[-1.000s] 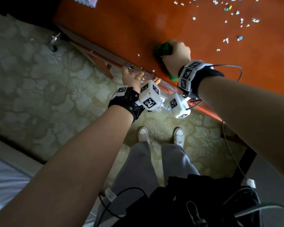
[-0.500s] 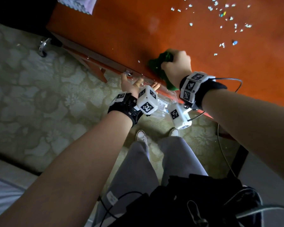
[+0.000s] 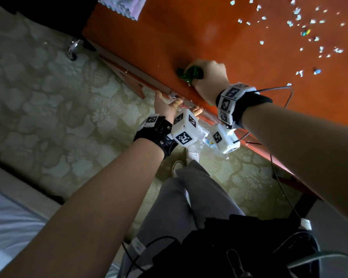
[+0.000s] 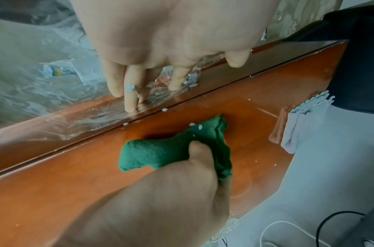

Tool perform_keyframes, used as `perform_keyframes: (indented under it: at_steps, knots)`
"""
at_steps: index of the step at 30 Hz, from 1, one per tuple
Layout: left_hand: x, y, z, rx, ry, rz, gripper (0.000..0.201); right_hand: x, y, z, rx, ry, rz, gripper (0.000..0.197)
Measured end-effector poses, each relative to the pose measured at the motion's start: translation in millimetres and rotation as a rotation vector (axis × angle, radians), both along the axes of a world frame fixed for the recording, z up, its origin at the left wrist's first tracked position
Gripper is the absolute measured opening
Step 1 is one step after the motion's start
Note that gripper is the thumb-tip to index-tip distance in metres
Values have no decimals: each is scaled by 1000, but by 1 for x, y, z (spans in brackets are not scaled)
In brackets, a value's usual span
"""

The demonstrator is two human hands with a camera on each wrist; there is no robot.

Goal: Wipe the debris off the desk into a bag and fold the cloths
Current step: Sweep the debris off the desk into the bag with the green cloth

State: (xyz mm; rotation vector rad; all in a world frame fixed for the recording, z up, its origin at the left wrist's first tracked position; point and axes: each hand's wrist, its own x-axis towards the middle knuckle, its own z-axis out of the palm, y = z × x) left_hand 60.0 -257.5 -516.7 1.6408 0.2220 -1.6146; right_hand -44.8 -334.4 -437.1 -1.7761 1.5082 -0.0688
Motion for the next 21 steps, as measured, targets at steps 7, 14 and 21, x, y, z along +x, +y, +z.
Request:
perform_keyframes:
  at_steps: [7,14,21]
  knots:
    - [-7,4,-4,20,242,169,92,-18,35,-3,229,-42,88,27]
    - [-13,9,6,14,266,103,94,-45,23,17,83,-162,-327,26]
    - [-36,12,48,-46,275,43,76,-75,38,35,135,-217,-581,18]
